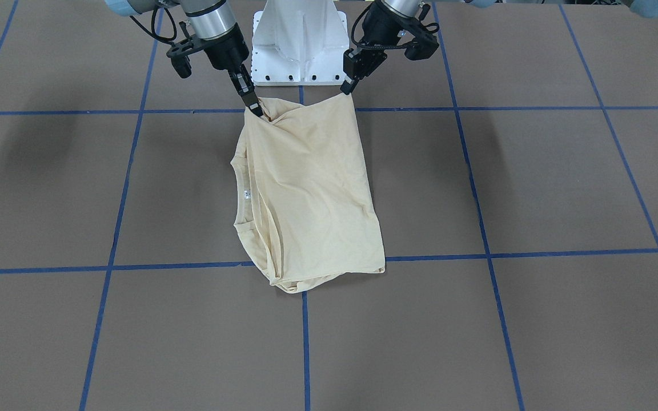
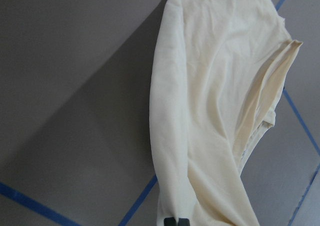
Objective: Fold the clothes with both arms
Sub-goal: 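Lift the near edge with both grippers and fold it toward the far edge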
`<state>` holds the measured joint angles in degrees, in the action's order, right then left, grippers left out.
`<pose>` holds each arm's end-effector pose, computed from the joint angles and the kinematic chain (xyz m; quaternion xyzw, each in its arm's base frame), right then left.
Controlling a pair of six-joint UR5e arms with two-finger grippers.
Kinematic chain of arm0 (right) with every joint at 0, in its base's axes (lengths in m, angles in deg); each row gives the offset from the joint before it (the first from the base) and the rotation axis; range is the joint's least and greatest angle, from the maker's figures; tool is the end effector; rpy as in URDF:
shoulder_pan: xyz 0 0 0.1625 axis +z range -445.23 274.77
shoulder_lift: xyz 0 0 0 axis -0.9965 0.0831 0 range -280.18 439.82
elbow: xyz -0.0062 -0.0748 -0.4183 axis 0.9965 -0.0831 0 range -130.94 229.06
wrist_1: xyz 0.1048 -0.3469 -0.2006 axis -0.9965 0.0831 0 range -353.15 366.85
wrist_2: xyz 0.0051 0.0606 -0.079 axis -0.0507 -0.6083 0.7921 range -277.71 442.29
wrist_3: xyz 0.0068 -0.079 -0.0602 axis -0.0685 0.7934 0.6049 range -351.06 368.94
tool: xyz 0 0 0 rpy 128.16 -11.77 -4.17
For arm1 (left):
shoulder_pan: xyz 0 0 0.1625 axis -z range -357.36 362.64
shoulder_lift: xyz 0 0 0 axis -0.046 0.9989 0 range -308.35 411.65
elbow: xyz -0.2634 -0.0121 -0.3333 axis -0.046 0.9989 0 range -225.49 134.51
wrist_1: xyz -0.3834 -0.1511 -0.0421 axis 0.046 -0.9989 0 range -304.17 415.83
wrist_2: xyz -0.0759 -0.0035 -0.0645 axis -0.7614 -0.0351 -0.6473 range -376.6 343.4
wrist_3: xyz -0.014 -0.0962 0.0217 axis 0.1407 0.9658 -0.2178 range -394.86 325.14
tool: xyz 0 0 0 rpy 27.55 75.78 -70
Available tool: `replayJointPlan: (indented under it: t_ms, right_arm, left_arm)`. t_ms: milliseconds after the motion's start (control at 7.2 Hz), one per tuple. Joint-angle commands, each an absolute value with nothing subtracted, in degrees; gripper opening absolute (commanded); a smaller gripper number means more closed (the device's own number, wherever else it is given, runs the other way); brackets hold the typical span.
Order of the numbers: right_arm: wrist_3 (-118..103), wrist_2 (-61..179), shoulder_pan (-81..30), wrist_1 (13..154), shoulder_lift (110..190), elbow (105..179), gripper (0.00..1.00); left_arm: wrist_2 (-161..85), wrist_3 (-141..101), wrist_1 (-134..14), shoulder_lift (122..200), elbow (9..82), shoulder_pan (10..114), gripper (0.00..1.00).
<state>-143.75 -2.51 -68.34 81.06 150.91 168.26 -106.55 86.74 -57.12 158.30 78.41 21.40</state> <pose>-0.4682 -0.2910 0.2267 -0.1702 -0.5020 0.5609 0.6359 0.4256 -0.2854 0.1996 -0.0665 0.5946 -0.3412 0.7250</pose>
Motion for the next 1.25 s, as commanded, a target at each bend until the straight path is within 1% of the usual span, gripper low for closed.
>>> replayJointPlan:
  t_ms: [0,139,278,417,556,833,1111]
  right_arm:
    - [-145.4,-6.1,-59.8,79.6,146.3,161.6,0.00]
    - [-145.1,-10.5,-55.8,79.5,143.0,157.2,0.00]
    - [-145.0,-12.4,-53.5,77.4,141.1,153.2,0.00]
    - [-144.9,-13.2,-52.5,72.9,139.1,147.4,0.00]
    - [-144.7,-13.3,-51.4,70.0,136.1,141.5,0.00]
    - [-143.2,-15.6,-49.1,68.3,128.3,128.9,0.00]
    - [-139.9,-17.4,-46.7,64.9,124.8,120.8,0.00]
  left_arm:
    - [-110.0,83.3,-57.7,160.6,74.3,29.9,0.00]
    - [-112.0,82.7,-57.8,164.4,69.2,33.1,0.00]
    - [-112.2,81.4,-60.8,166.0,64.6,35.6,0.00]
    - [-112.6,80.6,-66.0,166.1,59.4,37.2,0.00]
    - [-112.7,80.4,-70.3,167.3,54.2,38.0,0.00]
    - [-112.6,77.4,-71.6,169.4,48.4,40.2,0.00]
    - [-112.2,77.2,-77.4,173.6,38.5,40.9,0.00]
